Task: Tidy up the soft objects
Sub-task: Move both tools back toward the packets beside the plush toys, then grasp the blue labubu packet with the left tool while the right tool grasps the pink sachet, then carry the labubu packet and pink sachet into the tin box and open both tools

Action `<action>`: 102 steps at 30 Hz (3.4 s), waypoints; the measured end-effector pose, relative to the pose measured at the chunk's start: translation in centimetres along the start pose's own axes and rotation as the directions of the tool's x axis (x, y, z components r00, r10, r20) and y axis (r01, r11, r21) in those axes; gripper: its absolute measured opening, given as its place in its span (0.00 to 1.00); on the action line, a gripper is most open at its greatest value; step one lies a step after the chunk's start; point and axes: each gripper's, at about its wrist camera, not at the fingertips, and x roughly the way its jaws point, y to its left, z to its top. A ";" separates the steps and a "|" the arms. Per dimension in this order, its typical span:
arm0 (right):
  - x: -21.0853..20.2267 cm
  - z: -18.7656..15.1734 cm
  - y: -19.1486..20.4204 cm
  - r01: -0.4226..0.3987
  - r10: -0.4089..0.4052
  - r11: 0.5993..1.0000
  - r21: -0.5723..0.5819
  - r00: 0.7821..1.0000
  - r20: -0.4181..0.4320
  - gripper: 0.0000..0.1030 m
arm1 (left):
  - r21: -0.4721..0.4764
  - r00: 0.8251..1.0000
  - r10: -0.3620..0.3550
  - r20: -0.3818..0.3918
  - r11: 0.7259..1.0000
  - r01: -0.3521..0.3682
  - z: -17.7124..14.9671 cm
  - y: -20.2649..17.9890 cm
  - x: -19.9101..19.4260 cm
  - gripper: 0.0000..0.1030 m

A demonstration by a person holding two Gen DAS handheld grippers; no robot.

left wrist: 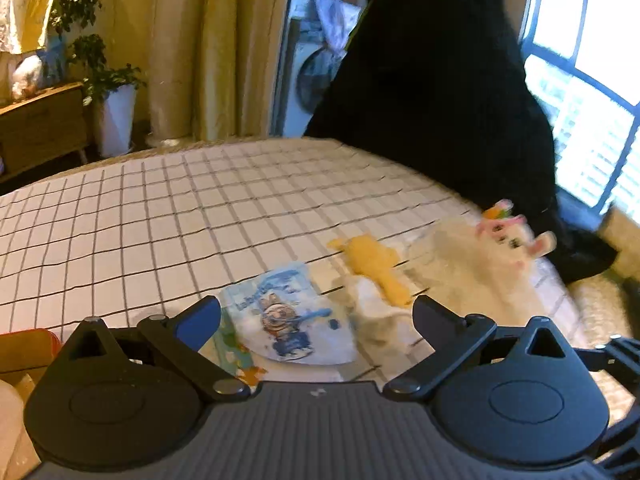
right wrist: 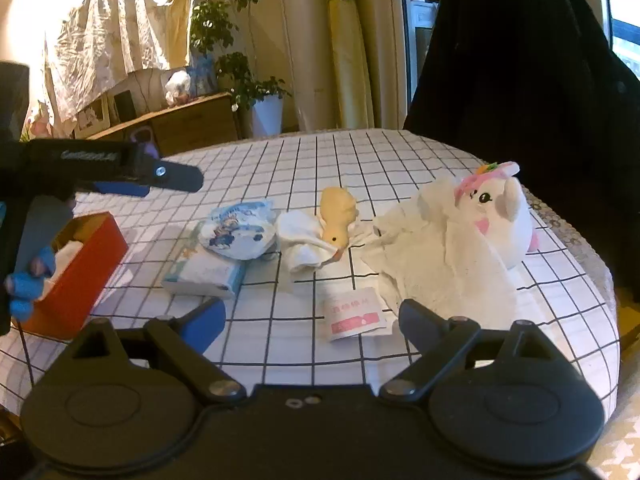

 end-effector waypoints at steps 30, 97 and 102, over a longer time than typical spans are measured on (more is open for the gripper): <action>8.1 -0.3 -1.4 0.079 -0.092 0.992 -0.100 0.987 -0.129 0.71 | 0.064 0.982 0.119 -0.147 0.992 -0.111 -0.1 0.6 10.7 0.72; -1.5 6.2 15.1 -0.199 0.197 0.964 -0.178 0.980 -0.028 0.32 | -0.050 0.993 0.101 -0.069 0.993 -0.104 -0.2 10.9 -14.7 0.32; -0.8 6.4 17.6 -0.224 0.219 0.952 -0.208 0.975 -0.048 0.32 | -0.056 0.988 0.132 -0.082 0.989 -0.137 -1.1 13.5 -15.7 0.32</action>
